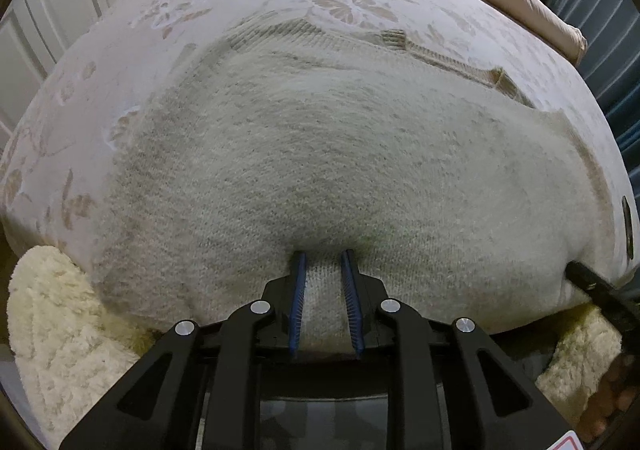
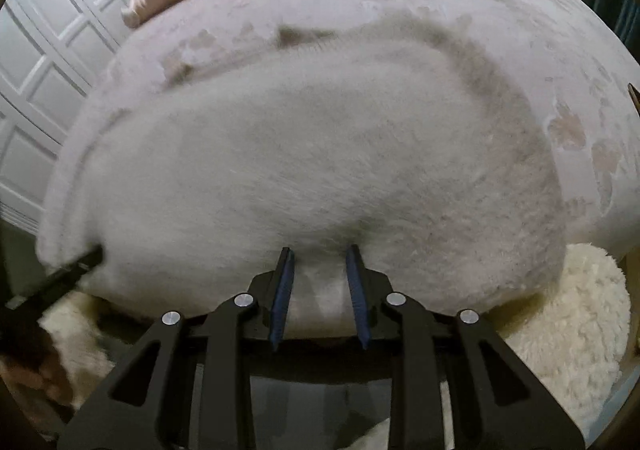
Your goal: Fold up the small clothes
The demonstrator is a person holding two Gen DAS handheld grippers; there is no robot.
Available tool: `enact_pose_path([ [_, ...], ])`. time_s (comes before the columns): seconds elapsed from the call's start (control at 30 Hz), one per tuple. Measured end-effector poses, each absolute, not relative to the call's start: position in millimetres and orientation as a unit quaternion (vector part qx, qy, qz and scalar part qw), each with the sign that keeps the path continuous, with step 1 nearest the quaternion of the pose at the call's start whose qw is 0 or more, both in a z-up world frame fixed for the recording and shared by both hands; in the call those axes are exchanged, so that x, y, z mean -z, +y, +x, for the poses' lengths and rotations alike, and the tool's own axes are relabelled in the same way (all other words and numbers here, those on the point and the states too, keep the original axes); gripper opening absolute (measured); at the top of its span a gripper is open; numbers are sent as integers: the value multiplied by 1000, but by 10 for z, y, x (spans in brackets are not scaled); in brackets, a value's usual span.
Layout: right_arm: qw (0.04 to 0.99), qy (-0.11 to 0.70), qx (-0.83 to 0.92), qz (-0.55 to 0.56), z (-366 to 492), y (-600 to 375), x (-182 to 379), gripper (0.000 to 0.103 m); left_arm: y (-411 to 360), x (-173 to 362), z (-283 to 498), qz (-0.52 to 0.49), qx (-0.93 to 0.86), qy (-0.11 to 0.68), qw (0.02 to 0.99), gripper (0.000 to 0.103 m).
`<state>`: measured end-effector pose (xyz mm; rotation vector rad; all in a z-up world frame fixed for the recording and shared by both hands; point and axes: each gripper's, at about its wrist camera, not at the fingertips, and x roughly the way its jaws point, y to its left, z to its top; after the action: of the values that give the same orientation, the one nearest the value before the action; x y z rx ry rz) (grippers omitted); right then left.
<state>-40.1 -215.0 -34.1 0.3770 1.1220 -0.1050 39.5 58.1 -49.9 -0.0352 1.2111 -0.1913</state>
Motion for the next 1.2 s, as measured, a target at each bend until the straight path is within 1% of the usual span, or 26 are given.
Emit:
enact_pose_path([
  [0.1, 835, 528, 45, 151, -331, -2048, 341, 33, 575, 522, 401, -15, 88, 565, 821, 20],
  [0.17, 825, 552, 48, 117, -302, -1988, 558, 34, 539, 537, 398, -4, 86, 563, 822, 20],
  [0.2, 827, 549, 47, 110, -316, -1973, 567, 34, 525, 536, 393, 0, 86, 563, 822, 20],
  [0.3, 834, 537, 42, 120, -356, -2012, 351, 34, 628, 410, 376, -27, 96, 556, 825, 20],
  [0.37, 843, 516, 42, 146, -371, -2174, 169, 36, 786, 217, 374, -56, 93, 530, 841, 23],
  [0.4, 849, 503, 45, 155, -355, -2286, 68, 40, 858, 129, 400, -62, 89, 517, 849, 26],
  [0.43, 855, 490, 56, 160, -331, -2411, -13, 46, 944, 30, 479, -60, 76, 503, 859, 34],
  [0.47, 859, 481, 66, 161, -276, -2516, -61, 49, 1005, -27, 562, -57, 66, 494, 865, 41],
  [0.5, 864, 470, 84, 159, -168, -2675, -130, 53, 1093, -85, 710, -55, 53, 483, 872, 42],
  [0.57, 868, 460, 105, 157, 22, -2862, -175, 61, 1198, -119, 955, -61, 39, 477, 876, 50],
  [0.6, 868, 457, 113, 156, 129, -2956, -185, 70, 1261, -117, 1090, -72, 35, 474, 877, 53],
  [0.63, 870, 451, 124, 154, 256, -3062, -192, 77, 1333, -88, 1268, -87, 25, 476, 875, 59],
  [0.7, 872, 440, 142, 163, 465, -3248, -142, 84, 1425, 4, 1538, -113, 16, 488, 865, 60],
  [0.8, 847, 473, 152, 189, 780, -3421, 165, 84, 1387, 174, 1834, -143, 41, 514, 845, 60],
  [0.83, 841, 483, 144, 198, 855, -3417, 259, 71, 1325, 277, 1912, -140, 54, 527, 836, 59],
  [0.87, 834, 493, 134, 207, 896, -3418, 347, 57, 1274, 368, 1970, -132, 56, 542, 828, 41],
  [0.9, 822, 515, 120, 212, 946, -3396, 442, 18, 1248, 428, 1999, -128, 56, 551, 823, 22],
  [0.93, 823, 515, 122, 208, 925, -3359, 423, 8, 1214, 473, 2034, -126, 58, 562, 815, 6],
  [1.03, 860, 442, 113, 230, 729, -3377, 23, 7, 1288, 291, 1966, -154, 58, 527, 834, 5],
  [1.1, 871, 407, 125, 244, 604, -3506, -134, 7, 1349, 220, 1934, -159, 48, 516, 841, 5],
  [1.13, 867, 412, 134, 245, 611, -3555, -75, 7, 1387, 258, 1954, -155, 37, 517, 841, 5],
  [1.2, 841, 461, 145, 243, 705, -3674, 262, 7, 1380, 501, 2031, -130, 22, 543, 830, 5],
])
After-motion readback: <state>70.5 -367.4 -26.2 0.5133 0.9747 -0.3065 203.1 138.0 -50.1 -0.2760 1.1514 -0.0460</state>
